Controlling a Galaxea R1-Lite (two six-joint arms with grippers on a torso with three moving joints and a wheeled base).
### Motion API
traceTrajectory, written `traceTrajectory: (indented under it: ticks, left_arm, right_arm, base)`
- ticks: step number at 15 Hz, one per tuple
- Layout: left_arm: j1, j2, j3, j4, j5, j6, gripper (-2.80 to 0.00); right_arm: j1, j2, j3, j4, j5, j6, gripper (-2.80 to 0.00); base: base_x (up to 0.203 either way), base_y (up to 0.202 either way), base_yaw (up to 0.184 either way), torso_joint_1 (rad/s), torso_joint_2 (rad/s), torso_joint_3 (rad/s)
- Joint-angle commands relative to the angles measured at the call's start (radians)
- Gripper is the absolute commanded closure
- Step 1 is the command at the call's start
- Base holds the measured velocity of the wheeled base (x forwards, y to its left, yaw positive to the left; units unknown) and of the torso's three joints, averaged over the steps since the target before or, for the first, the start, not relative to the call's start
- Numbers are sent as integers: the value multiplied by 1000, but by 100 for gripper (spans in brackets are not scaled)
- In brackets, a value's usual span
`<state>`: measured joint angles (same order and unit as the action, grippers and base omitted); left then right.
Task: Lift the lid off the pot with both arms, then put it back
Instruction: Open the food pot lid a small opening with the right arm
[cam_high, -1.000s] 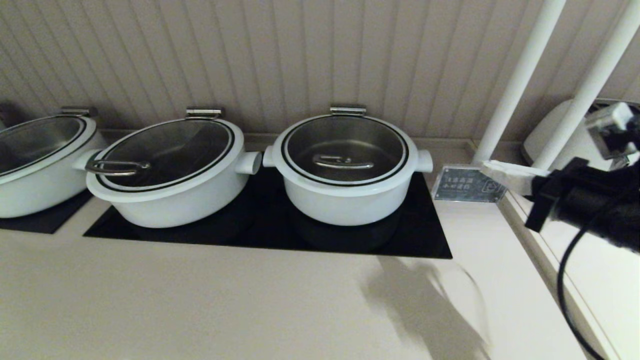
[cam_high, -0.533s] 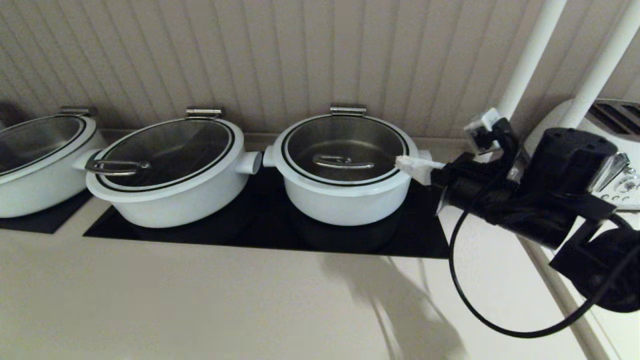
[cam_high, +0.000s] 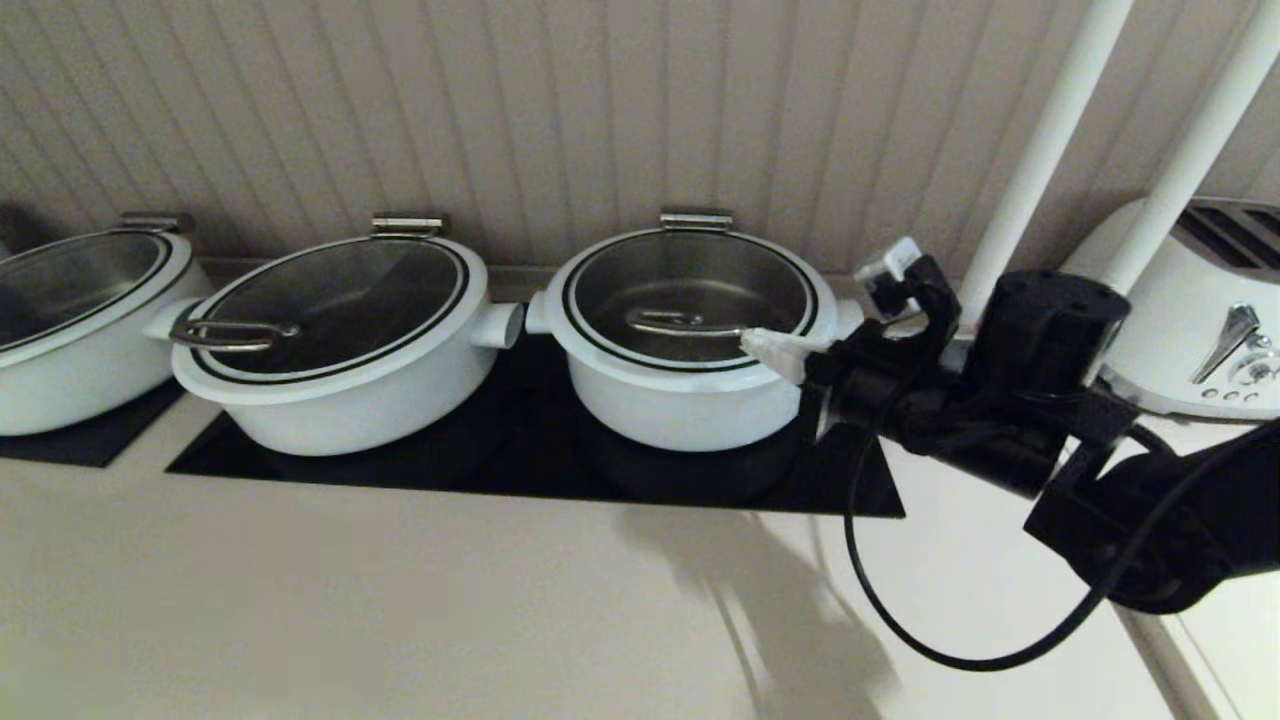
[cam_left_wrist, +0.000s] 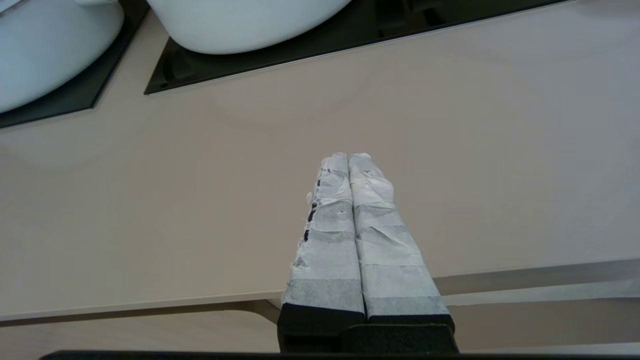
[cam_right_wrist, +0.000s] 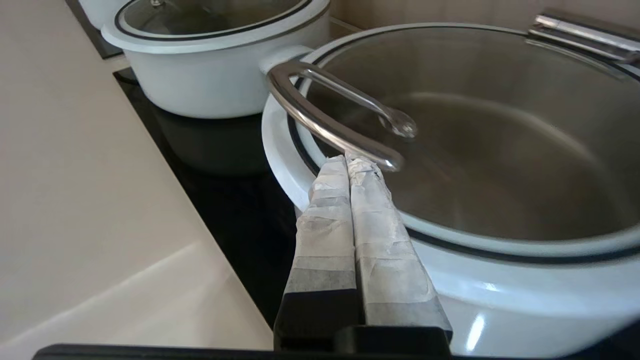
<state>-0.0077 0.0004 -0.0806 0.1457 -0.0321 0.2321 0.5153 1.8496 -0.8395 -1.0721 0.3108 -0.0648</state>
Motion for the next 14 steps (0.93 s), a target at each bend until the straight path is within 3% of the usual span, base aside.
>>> traceTrajectory:
  ticks: [1,8,14]
  left_arm:
    - [0,1,1,2,0,0,0]
    - [0,1,-1,0,1,-37,0]
    - [0,1,-1,0,1,-37,0]
  right_arm:
    - [18,30,-21,-5,-5,-1,0]
    - [60,93,-61,-6,-30,1,0]
    - [60,176,-189,-5,-125,2,0]
  base:
    - [0,0,0,0,0,0]
    - [0,0,0,0,0,0]
    - [0,0,0,0,0,0]
